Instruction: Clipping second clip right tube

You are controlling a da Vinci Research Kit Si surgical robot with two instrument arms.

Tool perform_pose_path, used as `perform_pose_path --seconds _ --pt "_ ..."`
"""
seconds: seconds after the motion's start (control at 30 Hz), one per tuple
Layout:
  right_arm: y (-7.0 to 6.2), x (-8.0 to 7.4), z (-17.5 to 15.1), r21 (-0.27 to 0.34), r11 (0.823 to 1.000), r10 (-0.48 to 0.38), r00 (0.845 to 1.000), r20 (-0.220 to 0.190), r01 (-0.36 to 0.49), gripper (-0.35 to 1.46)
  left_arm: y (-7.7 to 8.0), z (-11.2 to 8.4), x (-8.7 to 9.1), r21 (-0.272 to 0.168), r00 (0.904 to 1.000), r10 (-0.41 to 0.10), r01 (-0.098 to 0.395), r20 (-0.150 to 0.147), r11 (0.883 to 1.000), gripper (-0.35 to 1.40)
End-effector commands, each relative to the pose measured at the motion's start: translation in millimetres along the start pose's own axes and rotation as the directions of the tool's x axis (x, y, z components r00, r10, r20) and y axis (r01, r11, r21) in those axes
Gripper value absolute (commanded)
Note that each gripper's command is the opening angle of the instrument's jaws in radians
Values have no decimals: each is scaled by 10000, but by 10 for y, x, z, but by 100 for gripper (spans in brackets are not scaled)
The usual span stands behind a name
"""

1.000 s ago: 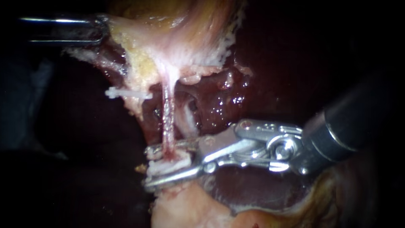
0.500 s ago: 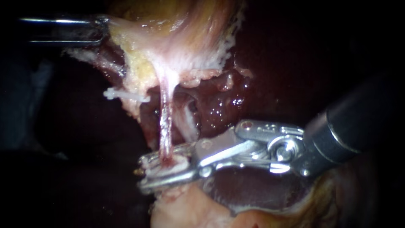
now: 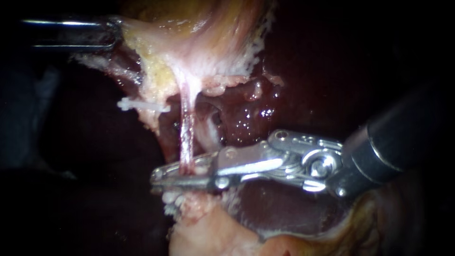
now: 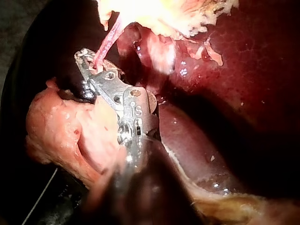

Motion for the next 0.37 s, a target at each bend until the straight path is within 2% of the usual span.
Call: perform_pose_path --seconds 0.03,0.37 --pt "0 0 0 -25 10000 -13 10000 11 13 -35 0 0 0 1 10000 0 0 1 10000 -35" --pt "5 -7 -1 -55 10000 -53 10000 21 53 -35 0 0 0 3 10000 -1 1 0 10000 -35"
